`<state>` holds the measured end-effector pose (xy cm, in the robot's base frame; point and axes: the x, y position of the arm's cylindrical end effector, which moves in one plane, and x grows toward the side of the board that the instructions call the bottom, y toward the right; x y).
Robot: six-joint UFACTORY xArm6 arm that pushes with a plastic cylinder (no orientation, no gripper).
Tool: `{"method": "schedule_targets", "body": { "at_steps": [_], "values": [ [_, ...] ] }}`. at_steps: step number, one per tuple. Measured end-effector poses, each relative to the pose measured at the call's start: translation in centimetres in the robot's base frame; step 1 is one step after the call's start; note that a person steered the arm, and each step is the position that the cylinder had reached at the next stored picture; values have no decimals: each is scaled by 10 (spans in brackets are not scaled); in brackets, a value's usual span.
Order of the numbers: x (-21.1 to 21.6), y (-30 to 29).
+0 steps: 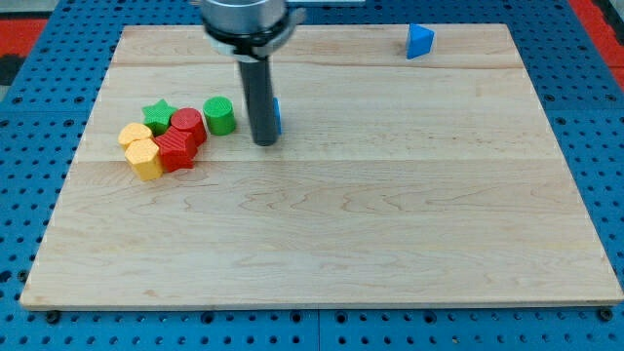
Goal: Slightly push the green circle towards the left of the board
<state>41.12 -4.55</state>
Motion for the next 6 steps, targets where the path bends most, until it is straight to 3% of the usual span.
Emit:
{"method": "schedule_targets", "body": {
  "at_steps": [1,2,3,4,5,6],
  "values": [
    [-73,-3],
    [-68,-31],
    [-23,-42],
    [-38,-103],
    [-48,-106],
    [-86,-67]
  ]
}}
